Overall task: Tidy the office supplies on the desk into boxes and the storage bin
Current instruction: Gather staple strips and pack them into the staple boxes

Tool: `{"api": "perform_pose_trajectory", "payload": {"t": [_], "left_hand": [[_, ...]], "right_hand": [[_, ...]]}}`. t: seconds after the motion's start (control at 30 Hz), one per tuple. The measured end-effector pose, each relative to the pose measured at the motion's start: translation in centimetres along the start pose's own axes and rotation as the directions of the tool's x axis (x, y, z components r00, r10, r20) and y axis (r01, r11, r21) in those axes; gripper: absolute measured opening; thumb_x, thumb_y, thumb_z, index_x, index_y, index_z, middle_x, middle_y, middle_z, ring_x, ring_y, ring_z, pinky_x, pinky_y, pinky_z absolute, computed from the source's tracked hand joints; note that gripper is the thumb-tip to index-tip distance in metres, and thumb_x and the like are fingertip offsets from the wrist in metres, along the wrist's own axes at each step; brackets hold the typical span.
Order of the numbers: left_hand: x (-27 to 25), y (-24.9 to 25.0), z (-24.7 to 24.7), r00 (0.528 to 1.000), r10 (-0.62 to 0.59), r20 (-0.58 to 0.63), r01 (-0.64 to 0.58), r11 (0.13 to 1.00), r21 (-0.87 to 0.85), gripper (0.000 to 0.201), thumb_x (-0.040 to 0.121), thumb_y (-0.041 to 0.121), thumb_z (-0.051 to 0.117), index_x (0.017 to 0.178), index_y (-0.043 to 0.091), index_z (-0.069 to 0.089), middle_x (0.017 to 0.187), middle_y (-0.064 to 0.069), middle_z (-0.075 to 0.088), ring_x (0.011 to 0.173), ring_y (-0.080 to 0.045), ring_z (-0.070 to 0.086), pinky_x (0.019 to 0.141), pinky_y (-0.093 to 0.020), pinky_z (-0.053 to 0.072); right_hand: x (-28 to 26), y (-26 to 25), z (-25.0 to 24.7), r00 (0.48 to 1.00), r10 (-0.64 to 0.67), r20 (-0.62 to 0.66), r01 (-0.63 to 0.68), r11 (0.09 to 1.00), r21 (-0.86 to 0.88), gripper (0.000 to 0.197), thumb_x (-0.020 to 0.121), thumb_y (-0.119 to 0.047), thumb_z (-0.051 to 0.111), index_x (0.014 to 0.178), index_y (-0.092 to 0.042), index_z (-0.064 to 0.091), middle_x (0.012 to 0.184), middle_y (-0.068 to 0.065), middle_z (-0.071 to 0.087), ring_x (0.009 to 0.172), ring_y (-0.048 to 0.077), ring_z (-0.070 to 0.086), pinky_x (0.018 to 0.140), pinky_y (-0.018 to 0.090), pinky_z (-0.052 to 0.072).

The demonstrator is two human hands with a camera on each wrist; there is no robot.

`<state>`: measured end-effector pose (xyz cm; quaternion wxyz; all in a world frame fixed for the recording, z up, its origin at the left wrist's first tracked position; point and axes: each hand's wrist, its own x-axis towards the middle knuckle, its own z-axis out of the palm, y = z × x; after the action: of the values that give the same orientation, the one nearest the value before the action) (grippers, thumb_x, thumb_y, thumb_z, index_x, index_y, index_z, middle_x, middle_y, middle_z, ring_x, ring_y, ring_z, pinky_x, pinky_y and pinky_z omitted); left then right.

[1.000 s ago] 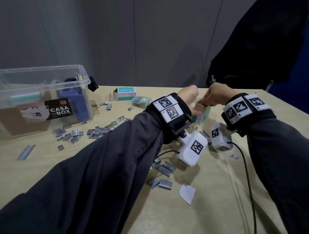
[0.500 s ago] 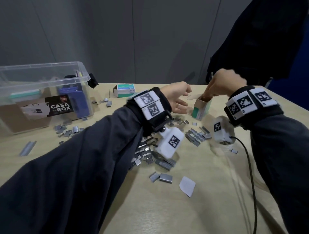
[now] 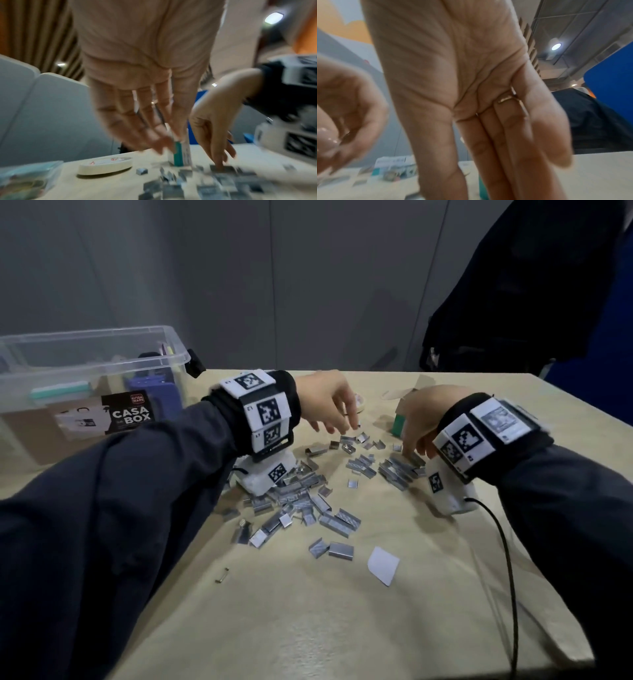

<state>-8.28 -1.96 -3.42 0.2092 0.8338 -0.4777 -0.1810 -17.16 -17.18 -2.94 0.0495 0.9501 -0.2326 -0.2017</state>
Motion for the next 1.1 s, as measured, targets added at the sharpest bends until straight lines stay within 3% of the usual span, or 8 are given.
{"api": "perform_pose_trajectory", "payload": {"t": [0.13,0.3,0.4,0.53,0.67,0.77,0.93,1.1], "left_hand": [[0.0,1.5,1.6,0.976,0.156,0.153,-0.179,0.972,0.15,0.021,0.088,0.008,0.062,0.101,0.019,0.074,0.08,0.004,0.068,0.073,-0.015,0.065,0.063,-0.024,0.057],[1.2,2.3,3.4,0.94,0.163,0.299,-0.245,0.934,0.262,0.036,0.09,0.022,0.067,0.125,0.029,0.063,0.1,-0.003,0.067,0.077,-0.015,0.062,0.072,-0.032,0.058],[1.6,2.4,4.0,0.924,0.134,0.358,-0.255,0.913,0.317,0.029,0.089,0.025,0.068,0.117,0.026,0.067,0.104,-0.006,0.069,0.075,-0.012,0.061,0.082,-0.041,0.057],[1.6,2.5,3.4,0.952,0.141,0.272,-0.221,0.931,0.291,0.016,0.087,0.023,0.07,0.102,0.02,0.071,0.097,0.003,0.069,0.079,-0.013,0.065,0.077,-0.034,0.057],[2.8,3.3,3.4,0.968,0.226,0.107,-0.249,0.913,0.323,0.025,0.091,0.018,0.064,0.116,0.016,0.067,0.107,0.0,0.066,0.084,-0.013,0.057,0.075,-0.022,0.048],[3.7,4.4,4.4,0.967,0.196,0.164,-0.242,0.908,0.343,0.029,0.089,0.02,0.068,0.118,0.015,0.066,0.111,-0.003,0.065,0.078,-0.013,0.057,0.068,-0.016,0.046],[4.5,4.8,6.3,0.959,0.188,0.213,-0.255,0.898,0.36,0.029,0.075,0.023,0.083,0.095,0.008,0.069,0.096,-0.009,0.07,0.08,-0.021,0.061,0.068,-0.024,0.047],[4.0,4.1,6.2,0.966,0.161,0.202,-0.228,0.898,0.376,0.035,0.078,0.032,0.079,0.092,0.0,0.07,0.08,-0.003,0.065,0.061,-0.008,0.05,0.055,-0.016,0.039]], "right_hand": [[0.0,-0.2,1.0,1.0,0.01,0.003,-0.01,0.996,-0.089,0.02,0.079,-0.021,0.079,0.071,-0.009,0.065,0.075,0.002,0.068,0.084,0.02,0.069,0.09,0.034,0.056],[-0.2,1.4,0.9,0.996,0.032,0.085,-0.033,0.999,0.006,0.016,0.074,-0.02,0.081,0.065,-0.01,0.072,0.07,0.003,0.074,0.091,0.022,0.073,0.092,0.039,0.056],[-0.6,2.3,0.8,0.997,0.043,0.065,-0.045,0.999,0.026,0.023,0.068,-0.021,0.079,0.047,-0.013,0.071,0.066,0.0,0.074,0.086,0.017,0.074,0.092,0.035,0.056],[-1.0,2.7,0.5,0.998,0.054,0.037,-0.055,0.998,0.039,0.022,0.067,-0.021,0.074,0.046,-0.014,0.069,0.06,-0.005,0.072,0.064,0.012,0.067,0.078,0.026,0.053],[-1.1,2.6,-0.4,0.993,0.084,0.088,-0.088,0.995,0.047,0.034,0.072,-0.013,0.071,0.039,-0.015,0.064,0.052,-0.004,0.066,0.058,0.012,0.06,0.067,0.023,0.048],[-1.4,2.9,-1.0,0.993,0.095,0.075,-0.097,0.995,0.025,0.044,0.075,-0.018,0.072,0.033,-0.016,0.062,0.048,-0.005,0.064,0.058,0.013,0.059,0.071,0.024,0.049],[-1.9,3.4,-1.5,0.995,0.097,0.001,-0.097,0.995,0.031,0.027,0.07,-0.019,0.074,0.045,-0.014,0.065,0.052,-0.003,0.066,0.061,0.017,0.061,0.075,0.027,0.051],[-2.0,3.7,-1.4,0.996,0.079,-0.032,-0.077,0.996,0.044,0.016,0.065,-0.018,0.075,0.051,-0.013,0.068,0.064,0.001,0.073,0.073,0.02,0.072,0.088,0.033,0.055]]}}
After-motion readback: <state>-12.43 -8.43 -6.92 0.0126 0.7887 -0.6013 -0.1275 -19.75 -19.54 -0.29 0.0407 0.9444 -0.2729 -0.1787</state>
